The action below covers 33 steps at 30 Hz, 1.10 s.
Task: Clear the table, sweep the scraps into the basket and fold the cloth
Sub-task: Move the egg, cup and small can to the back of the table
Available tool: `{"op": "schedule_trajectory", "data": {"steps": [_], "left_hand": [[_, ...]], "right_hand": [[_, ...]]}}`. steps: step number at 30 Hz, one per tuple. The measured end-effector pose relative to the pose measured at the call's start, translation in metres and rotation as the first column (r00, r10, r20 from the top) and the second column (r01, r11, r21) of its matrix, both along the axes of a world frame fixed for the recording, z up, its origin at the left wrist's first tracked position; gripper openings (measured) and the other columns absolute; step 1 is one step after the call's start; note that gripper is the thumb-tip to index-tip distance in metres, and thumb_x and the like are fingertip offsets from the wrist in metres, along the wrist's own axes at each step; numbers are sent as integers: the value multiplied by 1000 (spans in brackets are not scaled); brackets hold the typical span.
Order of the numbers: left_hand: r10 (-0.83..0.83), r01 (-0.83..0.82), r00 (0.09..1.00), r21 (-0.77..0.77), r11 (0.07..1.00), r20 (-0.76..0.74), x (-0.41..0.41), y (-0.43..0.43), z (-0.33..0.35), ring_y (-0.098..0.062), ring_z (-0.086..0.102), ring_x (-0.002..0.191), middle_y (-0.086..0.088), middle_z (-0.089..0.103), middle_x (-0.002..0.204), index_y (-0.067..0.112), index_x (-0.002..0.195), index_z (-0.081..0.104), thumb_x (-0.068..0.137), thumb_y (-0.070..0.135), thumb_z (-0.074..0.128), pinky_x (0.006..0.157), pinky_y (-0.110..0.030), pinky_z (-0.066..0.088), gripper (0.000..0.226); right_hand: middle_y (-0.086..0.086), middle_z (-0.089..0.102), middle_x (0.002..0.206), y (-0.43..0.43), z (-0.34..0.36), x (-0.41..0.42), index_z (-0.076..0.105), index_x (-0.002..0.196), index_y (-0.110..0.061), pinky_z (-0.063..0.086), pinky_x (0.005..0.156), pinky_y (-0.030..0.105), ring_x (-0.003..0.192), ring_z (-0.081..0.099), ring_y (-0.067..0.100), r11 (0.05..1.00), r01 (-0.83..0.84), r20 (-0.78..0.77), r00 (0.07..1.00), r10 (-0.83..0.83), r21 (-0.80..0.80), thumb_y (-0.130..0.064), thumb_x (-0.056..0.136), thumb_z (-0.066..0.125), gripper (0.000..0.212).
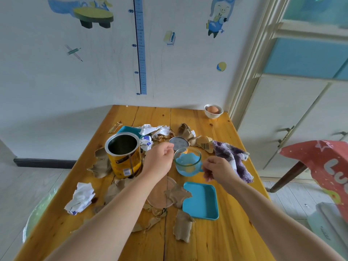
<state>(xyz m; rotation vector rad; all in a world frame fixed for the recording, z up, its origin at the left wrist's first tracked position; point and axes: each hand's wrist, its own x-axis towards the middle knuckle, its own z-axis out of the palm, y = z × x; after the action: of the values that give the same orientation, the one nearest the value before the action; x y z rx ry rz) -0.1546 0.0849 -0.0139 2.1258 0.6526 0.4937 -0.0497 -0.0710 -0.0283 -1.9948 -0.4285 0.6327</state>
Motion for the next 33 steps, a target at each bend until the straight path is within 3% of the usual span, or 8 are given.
{"op": "schedule_trajectory", "data": {"steps": [3, 5, 8, 11, 16, 20, 24, 33], "left_hand": [[40, -36, 998, -66, 997, 58, 6, 4, 3, -12, 55, 110, -1, 62, 121, 15, 121, 58, 96, 20, 42, 85, -20, 42, 30], [55, -49, 996, -81, 996, 74, 10, 6, 6, -10, 57, 97, -1, 65, 113, 13, 120, 60, 96, 18, 40, 76, -23, 49, 31], [41, -36, 995, -55, 998, 92, 22, 7, 7, -9, 59, 97, -2, 65, 113, 13, 116, 63, 95, 15, 40, 83, -29, 52, 30], [27, -29, 995, 19, 999, 93, 37, 9, 3, -6, 53, 98, 1, 65, 115, 15, 113, 63, 95, 16, 41, 85, -22, 46, 29], [0, -12, 993, 108, 994, 119, 62, 21, 0, -3, 49, 98, 2, 62, 115, 14, 113, 61, 96, 12, 39, 74, -5, 36, 28], [31, -45, 992, 106, 993, 125, 76, 31, -3, -12, 50, 111, -1, 58, 119, 15, 125, 52, 96, 12, 39, 88, -17, 37, 32], [34, -54, 994, 202, 978, 100, 87, 35, -11, -15, 46, 118, -3, 54, 125, 16, 135, 43, 95, 15, 40, 97, -28, 41, 40], [15, -43, 994, 251, 967, 112, 91, 34, -27, -13, 44, 117, -3, 53, 124, 15, 143, 29, 93, 18, 45, 92, -21, 34, 52]], "right_hand": [[7, 51, 59, -4, 10, 11, 53, 68, -4, 40, 49, 24, 52, 46, 16, 984, 81, 0, 997, -83, 158, -2, 94, 43, 27], [7, 51, 60, -5, 18, 24, 54, 67, -5, 39, 51, 26, 54, 46, 18, 960, 131, -5, 991, -134, 248, -3, 93, 43, 28], [8, 50, 58, 6, 28, 58, 52, 61, -8, 40, 53, 29, 52, 46, 19, 931, 185, 41, 977, -209, 316, -3, 93, 42, 33], [9, 49, 58, 29, 34, 95, 50, 62, -8, 40, 56, 31, 52, 45, 21, 934, 222, 97, 961, -257, 280, -1, 92, 40, 33], [9, 48, 63, 70, 26, 145, 49, 63, -6, 41, 54, 27, 56, 44, 18, 954, 262, 102, 955, -278, 148, 0, 88, 39, 27], [8, 46, 64, 98, 9, 163, 46, 64, -8, 38, 52, 27, 56, 42, 16, 954, 277, 55, 957, -284, 116, -1, 87, 38, 26], [9, 45, 63, 118, -6, 180, 44, 61, -9, 39, 54, 31, 57, 43, 18, 950, 293, 61, 952, -300, 105, 1, 85, 37, 27], [6, 55, 70, 137, -17, 204, 52, 71, -12, 46, 59, 28, 57, 52, 17, 903, 407, -49, 913, -404, 138, 0, 83, 43, 19]]}}
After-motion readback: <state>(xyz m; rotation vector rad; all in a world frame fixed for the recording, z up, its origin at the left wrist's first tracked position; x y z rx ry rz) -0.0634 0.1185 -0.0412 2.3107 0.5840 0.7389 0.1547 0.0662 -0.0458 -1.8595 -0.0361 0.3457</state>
